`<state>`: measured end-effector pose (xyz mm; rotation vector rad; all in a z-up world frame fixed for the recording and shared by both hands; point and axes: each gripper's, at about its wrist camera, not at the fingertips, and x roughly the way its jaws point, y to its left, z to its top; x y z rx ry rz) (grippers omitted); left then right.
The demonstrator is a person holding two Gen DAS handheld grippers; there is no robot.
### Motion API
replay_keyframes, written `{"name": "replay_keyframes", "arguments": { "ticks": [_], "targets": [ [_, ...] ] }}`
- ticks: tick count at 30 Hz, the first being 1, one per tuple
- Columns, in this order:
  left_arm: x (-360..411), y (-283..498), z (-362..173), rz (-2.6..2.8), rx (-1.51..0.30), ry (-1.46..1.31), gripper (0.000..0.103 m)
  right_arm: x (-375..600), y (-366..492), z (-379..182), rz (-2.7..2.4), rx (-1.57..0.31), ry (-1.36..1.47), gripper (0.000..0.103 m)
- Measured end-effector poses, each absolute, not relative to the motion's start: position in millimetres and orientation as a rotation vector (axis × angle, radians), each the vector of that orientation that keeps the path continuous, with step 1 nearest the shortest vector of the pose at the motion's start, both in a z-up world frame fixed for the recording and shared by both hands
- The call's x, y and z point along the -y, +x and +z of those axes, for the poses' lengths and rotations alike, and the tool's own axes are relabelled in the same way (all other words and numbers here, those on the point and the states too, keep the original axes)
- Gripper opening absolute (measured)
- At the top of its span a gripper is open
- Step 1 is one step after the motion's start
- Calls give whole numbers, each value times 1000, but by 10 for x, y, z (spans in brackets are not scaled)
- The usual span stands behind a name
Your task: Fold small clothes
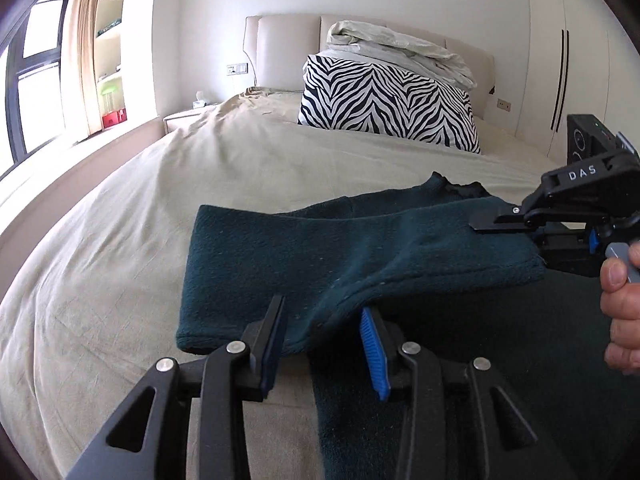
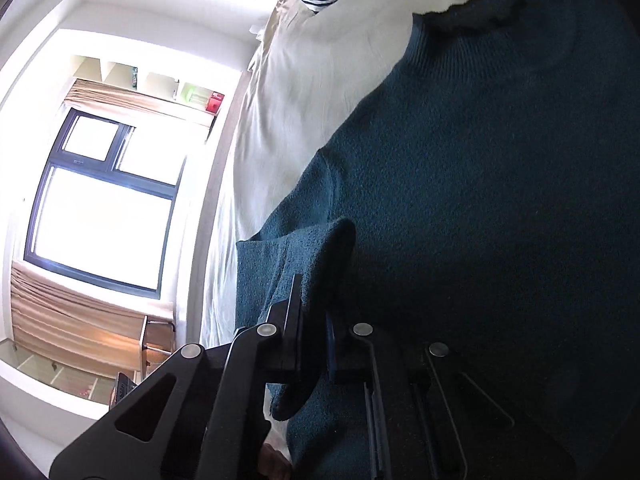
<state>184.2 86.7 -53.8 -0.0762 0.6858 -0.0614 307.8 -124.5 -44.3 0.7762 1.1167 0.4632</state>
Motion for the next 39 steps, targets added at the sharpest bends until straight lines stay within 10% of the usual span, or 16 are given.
{"name": "replay_keyframes", "arguments": {
  "ticks": [12,39],
  "targets": [
    [-1598,2211,-309,-108,-726,-381,12,2752,3185,-389,111,-1096,628,7],
    [-1239,3599,-1150,-367,-989,-563,4,3347,3056,-846,42,-1109,740,8]
  ]
}}
